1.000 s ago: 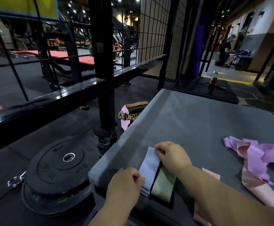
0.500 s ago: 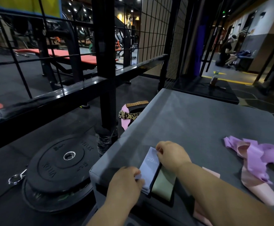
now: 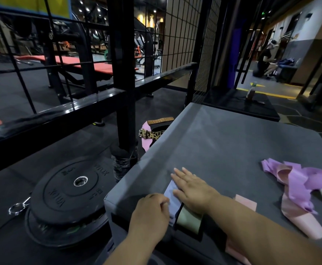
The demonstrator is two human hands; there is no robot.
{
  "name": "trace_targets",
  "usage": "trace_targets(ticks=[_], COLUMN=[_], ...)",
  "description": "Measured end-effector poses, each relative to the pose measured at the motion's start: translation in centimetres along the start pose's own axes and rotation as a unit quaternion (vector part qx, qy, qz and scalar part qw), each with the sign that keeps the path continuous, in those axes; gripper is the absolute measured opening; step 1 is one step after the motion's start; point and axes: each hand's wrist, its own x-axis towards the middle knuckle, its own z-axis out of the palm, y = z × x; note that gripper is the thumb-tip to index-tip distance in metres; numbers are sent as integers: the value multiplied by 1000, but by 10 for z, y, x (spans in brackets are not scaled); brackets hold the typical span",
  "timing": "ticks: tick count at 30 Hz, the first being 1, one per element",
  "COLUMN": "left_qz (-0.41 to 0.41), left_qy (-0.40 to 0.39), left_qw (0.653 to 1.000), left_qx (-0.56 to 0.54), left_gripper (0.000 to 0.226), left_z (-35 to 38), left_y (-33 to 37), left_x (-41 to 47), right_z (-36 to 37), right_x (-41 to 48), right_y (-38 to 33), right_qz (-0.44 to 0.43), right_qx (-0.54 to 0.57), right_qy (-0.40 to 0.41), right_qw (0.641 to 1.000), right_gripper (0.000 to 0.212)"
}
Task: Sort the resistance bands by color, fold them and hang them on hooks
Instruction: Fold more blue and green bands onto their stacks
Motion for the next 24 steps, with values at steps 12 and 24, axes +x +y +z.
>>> trace_targets(ticks=[12,24], left_qz=[-12,-24], left_qy=[-21,-78], left_qw=[998,978], left_qx=[51,194], left_gripper=[37,54], left_z=[-1,5], left_y=[10,7], left_x=[-7,-14], right_z=[2,6], right_x=[5,7], right_y=[9,13], right_qz=[-40,-52], right_qx=[-29,-42], right_qy=[32,27], right_qw=[998,997], right_gripper=[58,57])
